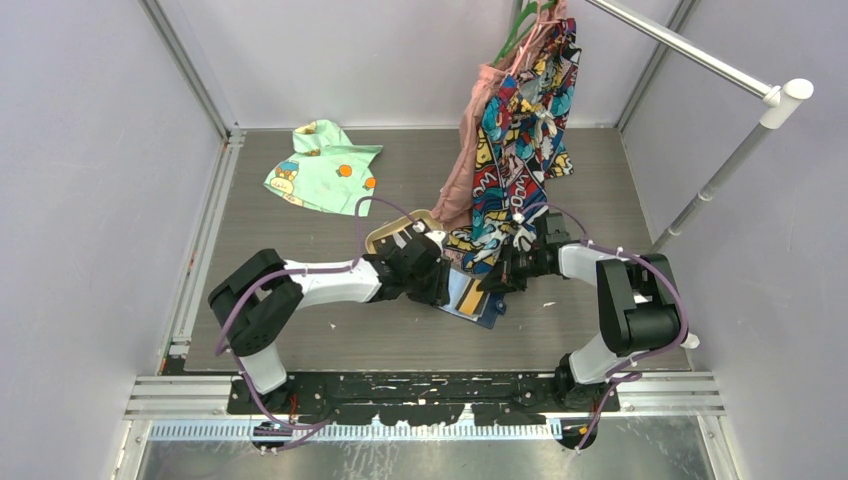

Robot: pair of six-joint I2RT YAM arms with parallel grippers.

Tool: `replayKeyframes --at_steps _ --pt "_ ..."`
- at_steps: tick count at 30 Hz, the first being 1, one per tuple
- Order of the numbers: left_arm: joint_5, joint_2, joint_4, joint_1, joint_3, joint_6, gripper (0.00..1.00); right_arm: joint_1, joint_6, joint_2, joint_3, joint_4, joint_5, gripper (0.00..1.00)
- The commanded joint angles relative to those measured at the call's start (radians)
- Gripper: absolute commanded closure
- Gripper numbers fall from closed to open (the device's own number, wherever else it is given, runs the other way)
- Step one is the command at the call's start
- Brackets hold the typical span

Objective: Put the credit cards into the card holder
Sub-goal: Insert the credit card into the card holder.

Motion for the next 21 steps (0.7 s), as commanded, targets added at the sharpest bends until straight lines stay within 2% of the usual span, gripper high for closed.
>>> replayKeyframes --at_steps 1,11,21 --pt "-0.046 -0.017 -0.140 0.017 0.039 -0.007 0.55 0.003 -0.069 -0.036 0.021 -0.014 -0.022 0.99" --pt "-0.028 -0.002 -0.202 0.030 0.088 -0.007 0.59 0.003 -0.030 0.056 0.029 0.018 -0.042 0.99" --pt "0.010 0.037 -0.238 0.043 0.095 0.000 0.75 0.003 -0.028 0.122 0.061 0.024 -0.071 0.95"
